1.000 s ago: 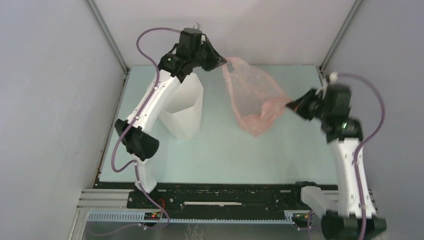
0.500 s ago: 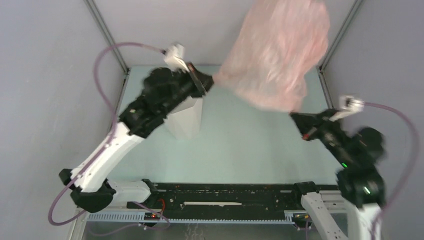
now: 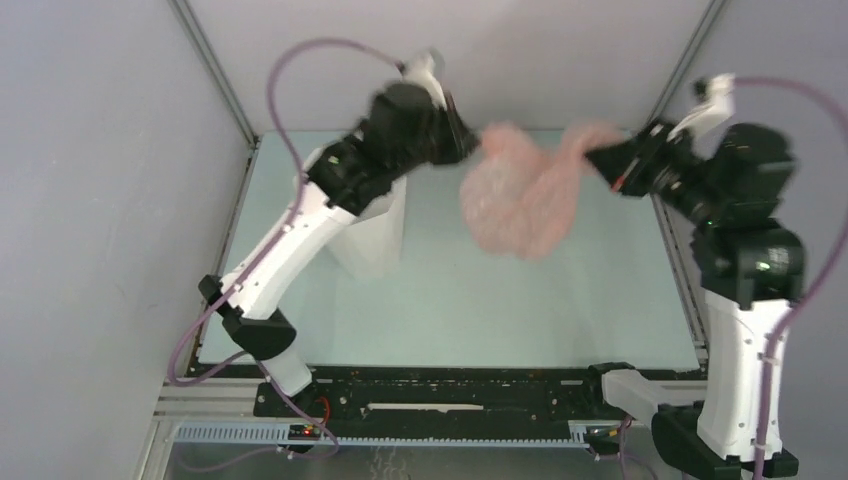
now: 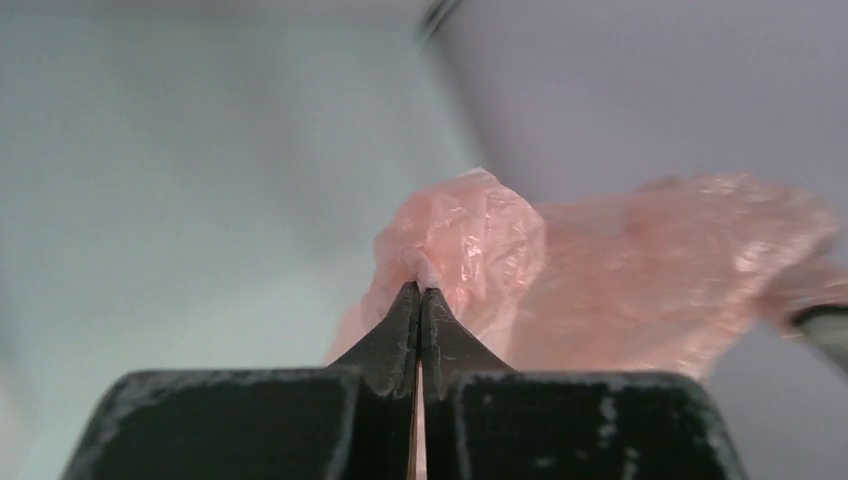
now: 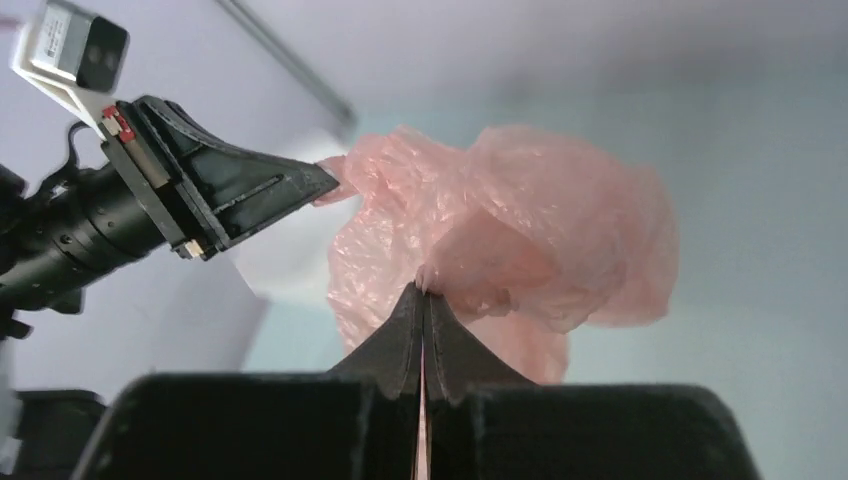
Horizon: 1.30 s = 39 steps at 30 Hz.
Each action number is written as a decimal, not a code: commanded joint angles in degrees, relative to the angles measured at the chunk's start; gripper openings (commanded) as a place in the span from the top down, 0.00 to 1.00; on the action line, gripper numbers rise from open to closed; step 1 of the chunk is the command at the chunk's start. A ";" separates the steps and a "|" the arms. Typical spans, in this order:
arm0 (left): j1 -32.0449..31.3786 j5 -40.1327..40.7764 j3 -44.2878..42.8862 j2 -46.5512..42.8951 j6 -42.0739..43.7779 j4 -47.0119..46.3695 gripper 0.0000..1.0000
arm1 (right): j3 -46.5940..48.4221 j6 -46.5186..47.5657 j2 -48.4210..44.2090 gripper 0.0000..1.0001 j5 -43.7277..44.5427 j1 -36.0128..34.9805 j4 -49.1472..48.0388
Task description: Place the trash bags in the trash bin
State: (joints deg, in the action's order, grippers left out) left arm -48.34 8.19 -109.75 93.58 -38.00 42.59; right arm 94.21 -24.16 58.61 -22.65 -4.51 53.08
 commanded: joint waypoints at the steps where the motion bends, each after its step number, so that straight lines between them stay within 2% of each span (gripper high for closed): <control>1: 0.59 0.53 -37.25 2.77 4.66 2.34 1.00 | 24.31 3.24 3.56 1.00 1.51 -0.39 4.61; 2: 0.53 1.55 -35.00 1.11 4.99 1.21 1.00 | 23.06 3.80 2.53 1.00 2.46 -0.41 3.56; 3: 0.58 2.72 -28.85 -1.75 5.48 -1.06 1.00 | 18.97 4.29 1.10 1.00 4.47 -0.41 2.26; 5: 1.39 6.14 -9.86 -7.79 4.05 -5.02 1.00 | 6.37 4.81 -1.87 1.00 7.74 -0.38 1.06; 7: 4.74 3.08 6.65 -10.16 -3.81 -2.70 1.00 | -8.78 3.96 -4.28 1.00 6.46 0.56 -0.08; 8: 5.68 -0.22 12.89 -10.93 -4.67 -1.86 1.00 | -16.66 3.03 -5.35 1.00 4.62 1.16 -1.11; 11: 3.17 -0.60 28.76 -16.21 -5.20 -2.88 1.00 | -32.80 1.07 -5.45 1.00 -2.34 2.29 -0.30; 13: 0.90 1.45 32.73 -20.56 -3.75 -4.76 1.00 | -37.25 1.49 -6.45 1.00 -4.43 1.87 -0.17; 16: -0.40 2.72 30.28 -24.39 0.48 -4.97 1.00 | -36.39 3.50 -11.71 1.00 -4.24 0.82 -1.12; 21: -0.54 4.22 17.96 -27.41 7.38 -4.75 1.00 | -28.36 3.73 -18.01 1.00 -7.72 -2.01 -2.52; 24: -0.73 -0.47 12.38 -28.92 10.17 -8.12 1.00 | -22.38 4.38 -18.82 1.00 -22.66 -2.61 -6.76; 25: -0.71 -1.28 11.43 -29.71 10.21 -9.95 1.00 | -19.94 4.32 -19.89 1.00 -25.08 -2.89 -9.67; 26: -0.71 -0.40 10.88 -30.41 9.65 -11.71 1.00 | -17.78 3.62 -21.02 1.00 -22.62 -2.95 -12.35; 28: -0.77 7.54 8.17 -29.47 7.45 -10.74 1.00 | -14.47 0.73 -22.18 1.00 -5.69 -2.96 -14.07; 30: -0.03 18.74 2.59 -24.15 3.19 -2.57 1.00 | -12.06 -4.44 -18.28 1.00 15.86 -2.73 -8.34; 31: 1.36 19.52 -0.66 -19.51 1.59 4.20 1.00 | -11.71 -4.87 -14.09 1.00 18.32 -1.83 -5.07; 33: 4.82 11.57 -11.18 -6.45 0.46 18.23 1.00 | -12.40 -1.15 -1.73 1.00 6.55 2.08 2.08; 34: 5.60 7.29 -19.47 1.17 0.39 27.62 1.00 | -13.33 0.89 4.94 1.00 -0.69 3.33 6.53; 35: 5.20 5.13 -26.79 7.65 1.28 35.51 1.00 | -16.38 3.20 8.98 1.00 -5.87 3.10 8.39; 36: 3.95 3.94 -30.55 11.71 3.39 39.33 1.00 | -20.68 4.14 9.58 1.00 -7.63 1.81 7.95; 37: 2.48 3.71 -28.61 12.33 5.11 39.34 1.00 | -25.06 3.66 7.88 1.00 -7.31 0.22 5.83; 39: 0.24 3.12 -17.08 7.01 6.47 33.61 1.00 | -32.19 2.68 -0.17 1.00 -7.00 -2.48 2.12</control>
State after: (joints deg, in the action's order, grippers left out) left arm -44.18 16.60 -139.41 95.81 -34.52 58.46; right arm 76.73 -22.63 61.67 -25.28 -3.07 44.97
